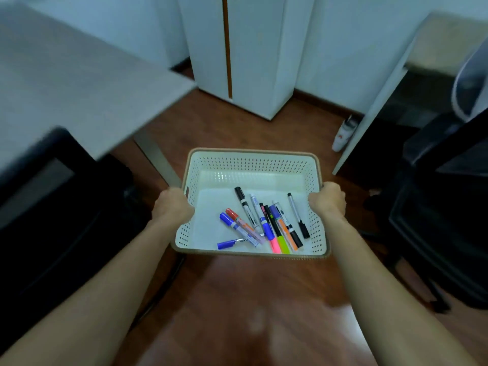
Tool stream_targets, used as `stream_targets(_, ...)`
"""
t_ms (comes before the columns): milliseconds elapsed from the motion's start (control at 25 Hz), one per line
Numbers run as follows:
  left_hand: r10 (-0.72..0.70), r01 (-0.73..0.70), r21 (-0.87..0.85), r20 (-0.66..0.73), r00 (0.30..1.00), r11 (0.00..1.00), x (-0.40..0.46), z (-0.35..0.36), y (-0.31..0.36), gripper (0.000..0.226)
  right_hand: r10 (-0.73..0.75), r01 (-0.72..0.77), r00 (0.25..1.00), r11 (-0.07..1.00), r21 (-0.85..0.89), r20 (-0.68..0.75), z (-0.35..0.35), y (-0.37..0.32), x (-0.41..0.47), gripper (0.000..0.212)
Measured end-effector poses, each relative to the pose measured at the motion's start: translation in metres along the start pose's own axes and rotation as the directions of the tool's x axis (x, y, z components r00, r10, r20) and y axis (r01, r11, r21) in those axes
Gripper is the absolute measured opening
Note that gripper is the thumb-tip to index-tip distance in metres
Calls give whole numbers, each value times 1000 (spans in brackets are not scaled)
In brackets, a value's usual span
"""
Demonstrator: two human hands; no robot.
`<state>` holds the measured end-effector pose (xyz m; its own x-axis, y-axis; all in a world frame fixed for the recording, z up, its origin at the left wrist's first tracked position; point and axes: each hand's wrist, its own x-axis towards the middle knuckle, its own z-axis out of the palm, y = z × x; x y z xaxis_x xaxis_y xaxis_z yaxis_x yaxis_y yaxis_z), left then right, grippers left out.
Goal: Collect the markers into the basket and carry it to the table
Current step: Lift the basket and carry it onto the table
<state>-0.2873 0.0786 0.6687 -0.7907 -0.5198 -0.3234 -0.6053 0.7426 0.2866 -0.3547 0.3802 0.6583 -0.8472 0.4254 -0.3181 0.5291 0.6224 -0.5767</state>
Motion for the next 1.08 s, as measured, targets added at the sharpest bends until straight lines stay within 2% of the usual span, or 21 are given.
stream_targets(200,79,-82,-29,-75,994,996,-44,-160,61,21,-116,120,991,991,65,-60,-137,-109,-38,23)
stream_targets(360,129,-135,-31,-155,979,990,-84,-270,93,6,-250,259,965,957,128,-84,-231,-192,-73,24)
stream_targets(440,130,-139,-26,-209,969,990,-102,-318,98,6,-321,331,943,930,156,-88,-264,-229,-90,22)
stream_targets(560,108,-127,-48,-283,953,991,-124,-381,85,7,-422,437,899,879,190,-113,-294,-279,-124,7)
stream_targets(720,48,-91,-86,-415,909,992,-142,-449,44,10,-529,533,845,816,222,-84,-294,-339,-169,9)
stream_targets(840,-2,-57,-114,-458,889,992,-146,-483,-2,11,-595,589,802,772,237,-56,-265,-385,-196,16)
stream_targets(920,-31,-31,-123,-475,880,992,-139,-496,-42,16,-638,626,769,745,230,-26,-232,-419,-215,22)
stream_targets(1080,-154,96,-147,-456,877,984,-109,-513,-131,27,-700,675,709,708,207,84,-143,-481,-254,16)
